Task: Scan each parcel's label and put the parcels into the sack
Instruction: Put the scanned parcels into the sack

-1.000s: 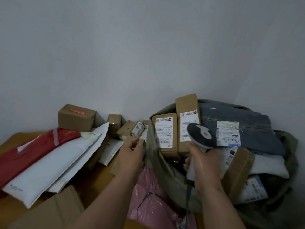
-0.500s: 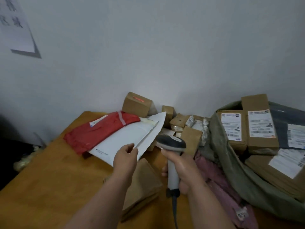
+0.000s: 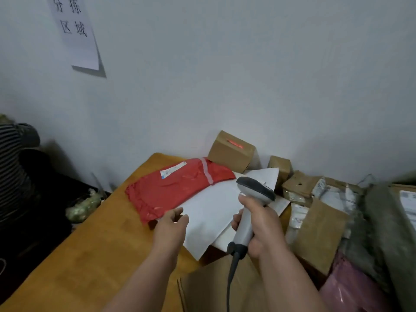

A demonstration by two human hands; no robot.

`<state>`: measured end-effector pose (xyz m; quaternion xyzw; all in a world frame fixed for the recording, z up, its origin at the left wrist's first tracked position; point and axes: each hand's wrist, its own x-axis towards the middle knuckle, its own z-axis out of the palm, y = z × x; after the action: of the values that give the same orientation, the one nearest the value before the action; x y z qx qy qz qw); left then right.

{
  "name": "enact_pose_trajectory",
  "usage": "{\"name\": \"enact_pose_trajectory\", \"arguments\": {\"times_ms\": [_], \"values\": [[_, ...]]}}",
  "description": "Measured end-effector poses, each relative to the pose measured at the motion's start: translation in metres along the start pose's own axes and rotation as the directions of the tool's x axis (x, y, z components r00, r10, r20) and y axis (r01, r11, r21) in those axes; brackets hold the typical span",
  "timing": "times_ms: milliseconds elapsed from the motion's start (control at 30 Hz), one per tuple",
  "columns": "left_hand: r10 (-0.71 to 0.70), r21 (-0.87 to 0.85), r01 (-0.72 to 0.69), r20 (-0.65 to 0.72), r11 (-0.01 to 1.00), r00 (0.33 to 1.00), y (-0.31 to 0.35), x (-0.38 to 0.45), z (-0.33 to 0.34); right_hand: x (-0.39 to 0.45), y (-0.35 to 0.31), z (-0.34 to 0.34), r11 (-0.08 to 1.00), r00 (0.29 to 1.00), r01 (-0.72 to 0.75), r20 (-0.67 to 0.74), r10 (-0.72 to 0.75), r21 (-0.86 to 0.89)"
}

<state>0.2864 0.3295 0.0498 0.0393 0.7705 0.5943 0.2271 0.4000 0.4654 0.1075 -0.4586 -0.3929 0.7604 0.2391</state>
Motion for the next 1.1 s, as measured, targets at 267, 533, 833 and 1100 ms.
{"name": "enact_pose_trajectory", "arguments": {"times_ms": [267,533,833,1100], "values": [[0.057,0.053,-0.065,0.136,0.996,0.989,0.046,0.122,0.038,0.098,-0.065,0.069,0.991,0.991,0.13,-0.024,-0.129,0.041],[0.183,0.07,-0.213,0.303,0.975,0.935,0.088,0.238,0.101,0.204,-0.092,0.09,0.994,0.979,0.102,-0.18,-0.094,0.038],[0.195,0.137,-0.259,0.362,0.956,0.912,0.102,0.308,0.143,0.285,-0.096,0.093,0.985,0.974,0.086,-0.193,-0.115,-0.148],[0.116,-0.01,-0.12,0.353,0.993,0.928,0.087,0.325,0.162,0.306,-0.056,0.077,0.988,0.956,0.151,-0.253,-0.151,-0.017]]}}
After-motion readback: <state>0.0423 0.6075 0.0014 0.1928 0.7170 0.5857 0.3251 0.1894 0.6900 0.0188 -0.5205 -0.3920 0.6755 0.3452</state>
